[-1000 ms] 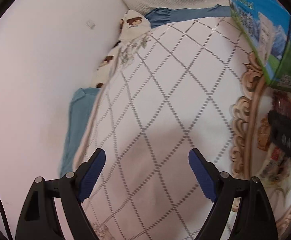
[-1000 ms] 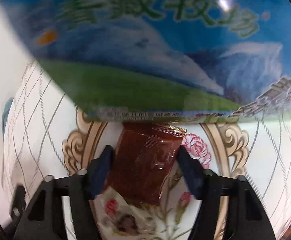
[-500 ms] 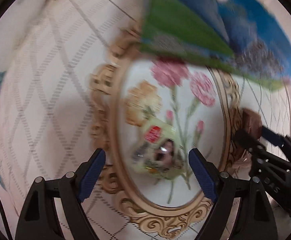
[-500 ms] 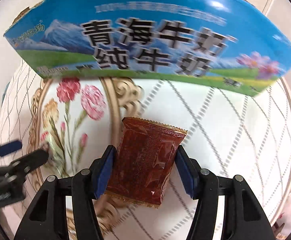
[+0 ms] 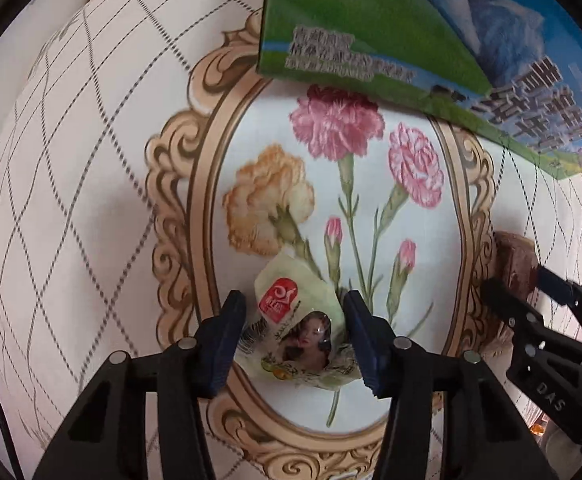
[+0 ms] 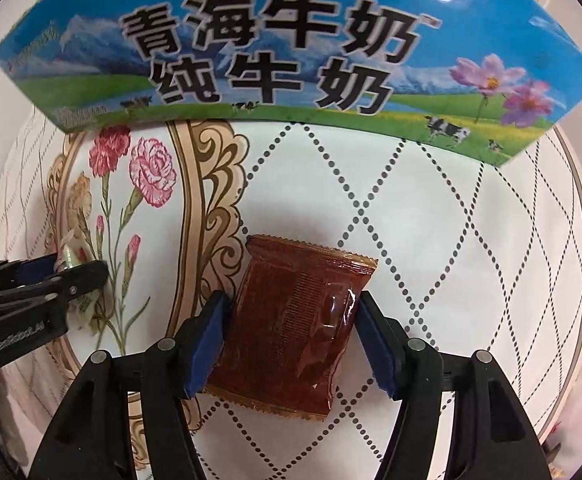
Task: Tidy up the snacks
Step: 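Lift the egg packet with left tool while right tool lifts the jerky packet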
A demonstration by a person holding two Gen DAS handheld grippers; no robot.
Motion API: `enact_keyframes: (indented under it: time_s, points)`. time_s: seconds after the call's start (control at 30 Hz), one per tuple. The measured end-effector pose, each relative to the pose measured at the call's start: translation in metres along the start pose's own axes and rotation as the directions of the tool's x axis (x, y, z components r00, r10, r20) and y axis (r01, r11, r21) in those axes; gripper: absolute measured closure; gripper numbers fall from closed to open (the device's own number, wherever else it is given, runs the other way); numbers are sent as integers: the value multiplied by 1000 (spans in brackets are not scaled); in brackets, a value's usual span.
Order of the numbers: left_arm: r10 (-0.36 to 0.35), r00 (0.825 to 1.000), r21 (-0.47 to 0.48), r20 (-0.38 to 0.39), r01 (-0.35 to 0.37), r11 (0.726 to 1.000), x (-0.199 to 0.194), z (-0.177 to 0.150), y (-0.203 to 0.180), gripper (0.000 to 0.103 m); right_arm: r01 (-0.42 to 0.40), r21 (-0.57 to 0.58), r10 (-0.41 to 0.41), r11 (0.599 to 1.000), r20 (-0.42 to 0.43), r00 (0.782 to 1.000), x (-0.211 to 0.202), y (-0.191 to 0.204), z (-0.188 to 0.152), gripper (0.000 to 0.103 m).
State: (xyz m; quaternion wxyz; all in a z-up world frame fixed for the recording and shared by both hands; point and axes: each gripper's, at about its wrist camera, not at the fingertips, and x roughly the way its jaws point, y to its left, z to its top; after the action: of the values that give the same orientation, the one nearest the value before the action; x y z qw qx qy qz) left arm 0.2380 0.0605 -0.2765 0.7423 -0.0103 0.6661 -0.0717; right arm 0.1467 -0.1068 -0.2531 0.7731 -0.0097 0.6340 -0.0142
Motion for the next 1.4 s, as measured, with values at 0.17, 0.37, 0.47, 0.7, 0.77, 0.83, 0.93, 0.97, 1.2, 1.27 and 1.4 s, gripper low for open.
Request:
enact_keyframes:
  time_s: [0.17, 0.37, 0.47, 0.7, 0.77, 0.83, 0.93, 0.97, 1.2, 1.27, 1.4]
  points:
    - [17, 1000, 12, -19, -17, 1000, -2, -28, -5, 55, -13, -70, 11, 997, -23, 1000, -9, 11, -27, 40]
    - [28, 999, 29, -34, -27, 999, -3, -55, -11, 55, -33, -82, 28, 996, -59, 998, -19, 2, -97, 40]
    - [36, 999, 38, -40, -34, 999, 3, -64, -12, 54, -29, -76, 24, 997, -62, 998, -14, -1, -108, 40]
    - [4, 997, 32, -81, -2, 999, 23, -66, -9, 48, -90, 11, 91, 996, -96, 991, -12, -18, -91, 37]
    - [4, 997, 25, -80, -2, 1000, 27, -60, -6, 48, -101, 26, 103, 995, -105, 989, -13, -29, -83, 37]
    - [11, 997, 20, -72, -9, 1000, 30, -59, -13, 49, -77, 2, 77, 997, -113, 991, -9, -27, -85, 37]
    - [55, 997, 37, -57, -53, 998, 23, -63, -14, 54, -9, -70, 3, 998, -86, 996, -7, -16, -87, 37]
    - [52, 997, 39, -52, -50, 998, 17, -66, -20, 56, 3, -82, -9, 997, -71, 997, -7, -15, -93, 40]
    - [-19, 999, 71, -49, 23, 997, -9, -58, -46, 60, -64, -62, 64, 996, 2, 998, -31, -8, -99, 44]
    - [-57, 998, 75, -35, 59, 995, -23, -52, -55, 62, -89, -42, 91, 995, 39, 995, -49, -15, -94, 44]
    - [-140, 990, 93, 6, 139, 986, -59, -31, -73, 74, -146, -23, 148, 989, 123, 981, -94, -28, -74, 44]
